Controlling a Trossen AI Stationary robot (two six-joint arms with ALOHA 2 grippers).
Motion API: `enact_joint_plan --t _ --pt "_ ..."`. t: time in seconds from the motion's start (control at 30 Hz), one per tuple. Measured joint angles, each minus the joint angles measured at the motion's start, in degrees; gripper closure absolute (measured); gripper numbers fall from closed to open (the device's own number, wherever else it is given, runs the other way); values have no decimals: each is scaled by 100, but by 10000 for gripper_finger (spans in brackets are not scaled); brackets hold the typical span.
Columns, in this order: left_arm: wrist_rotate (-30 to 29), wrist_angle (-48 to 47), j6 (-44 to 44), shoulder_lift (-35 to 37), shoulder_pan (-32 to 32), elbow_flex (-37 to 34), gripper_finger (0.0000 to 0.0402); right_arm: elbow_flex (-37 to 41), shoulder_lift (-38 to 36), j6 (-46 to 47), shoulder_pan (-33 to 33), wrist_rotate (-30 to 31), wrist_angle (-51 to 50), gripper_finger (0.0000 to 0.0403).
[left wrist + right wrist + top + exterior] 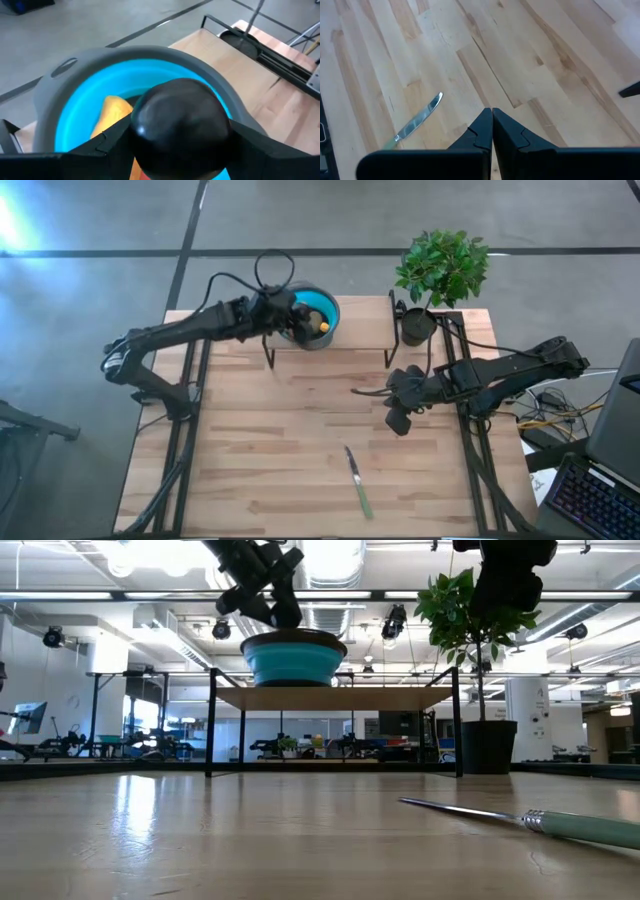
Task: Pick & Place Fruit
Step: Put the purple plum into the blue strainer bowl
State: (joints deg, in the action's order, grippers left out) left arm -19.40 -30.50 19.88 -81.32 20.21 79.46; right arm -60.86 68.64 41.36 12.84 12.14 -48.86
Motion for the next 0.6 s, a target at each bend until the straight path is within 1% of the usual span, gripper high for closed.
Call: enact_joint_plan --t 0.23,0.47,0.6 --pt "45 0 -33 -16 162 -2 155 0 0 10 2 0 2 394" --pt "74 -61 -31 -231 192 -9 131 0 0 22 0 0 7 394" --pt "93 -91 -13 -415 192 -9 129 2 0 21 0 0 7 394"
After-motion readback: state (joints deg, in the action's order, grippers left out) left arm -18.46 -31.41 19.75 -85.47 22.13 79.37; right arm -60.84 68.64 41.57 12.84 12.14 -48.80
